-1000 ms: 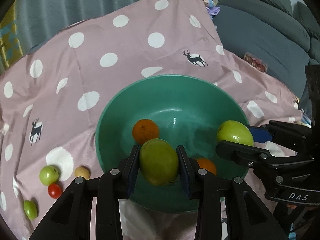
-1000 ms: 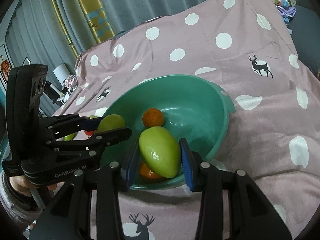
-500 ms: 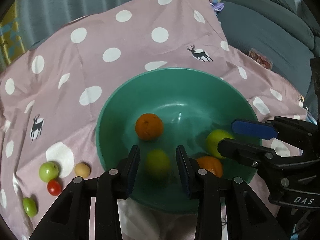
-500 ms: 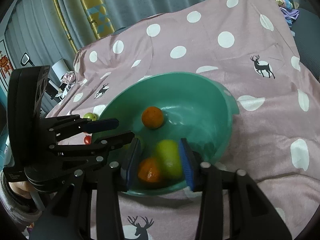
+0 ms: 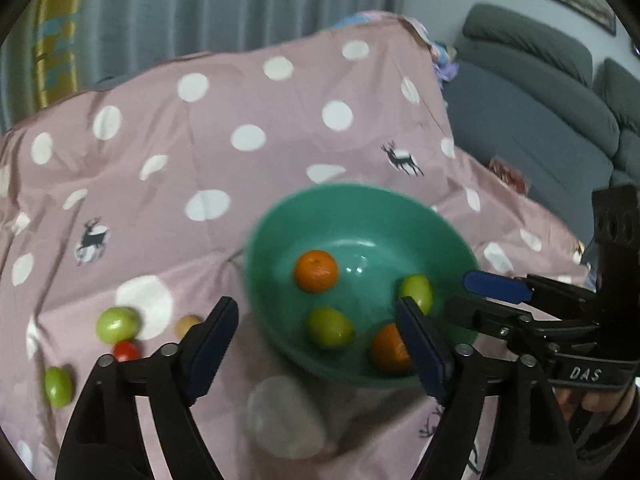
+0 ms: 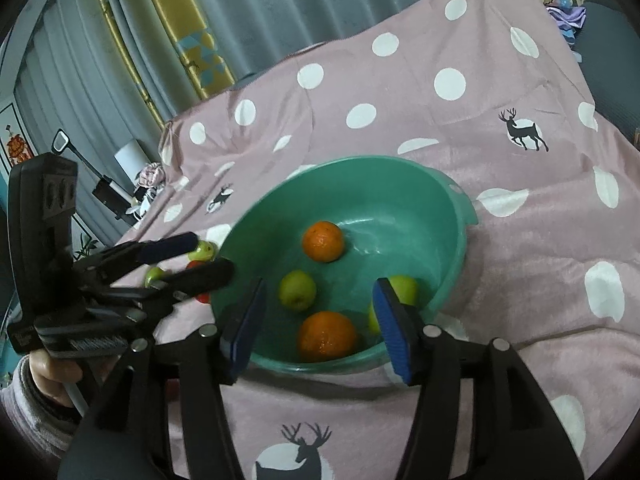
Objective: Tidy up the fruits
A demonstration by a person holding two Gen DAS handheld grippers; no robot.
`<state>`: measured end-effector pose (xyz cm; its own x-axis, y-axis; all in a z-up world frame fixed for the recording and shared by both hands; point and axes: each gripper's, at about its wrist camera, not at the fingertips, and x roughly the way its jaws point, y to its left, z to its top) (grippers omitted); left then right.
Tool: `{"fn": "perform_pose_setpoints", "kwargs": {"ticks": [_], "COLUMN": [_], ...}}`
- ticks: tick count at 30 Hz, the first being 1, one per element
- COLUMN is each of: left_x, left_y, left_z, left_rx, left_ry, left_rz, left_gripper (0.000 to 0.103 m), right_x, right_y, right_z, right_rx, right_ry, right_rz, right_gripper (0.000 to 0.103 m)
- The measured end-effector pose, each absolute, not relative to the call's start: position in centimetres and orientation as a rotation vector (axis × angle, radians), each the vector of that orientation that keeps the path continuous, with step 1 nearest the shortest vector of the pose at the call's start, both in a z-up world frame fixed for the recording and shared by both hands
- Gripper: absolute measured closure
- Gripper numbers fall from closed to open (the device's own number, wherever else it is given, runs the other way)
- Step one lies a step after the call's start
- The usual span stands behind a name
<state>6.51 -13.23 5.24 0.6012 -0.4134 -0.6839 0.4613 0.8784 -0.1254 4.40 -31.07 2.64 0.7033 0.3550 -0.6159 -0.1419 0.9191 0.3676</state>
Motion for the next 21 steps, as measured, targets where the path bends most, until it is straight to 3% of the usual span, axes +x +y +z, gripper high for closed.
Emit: {"fn": "perform_pose_setpoints", "kwargs": {"ticks": [21], "left_x": [-0.5], "left_y": [6.4], "left_z": [6.1], "left_rx": [-0.114], "left_ry": [0.768], "left_rz": [-0.130], "left_gripper": [0.021], "right_x": [1.8], "right_y": [-23.3], "right_z": [5.1], "right_rx": [0.213], "right_ry": [0.766], "right_rz": [0.515], "right_gripper": [0.044]}}
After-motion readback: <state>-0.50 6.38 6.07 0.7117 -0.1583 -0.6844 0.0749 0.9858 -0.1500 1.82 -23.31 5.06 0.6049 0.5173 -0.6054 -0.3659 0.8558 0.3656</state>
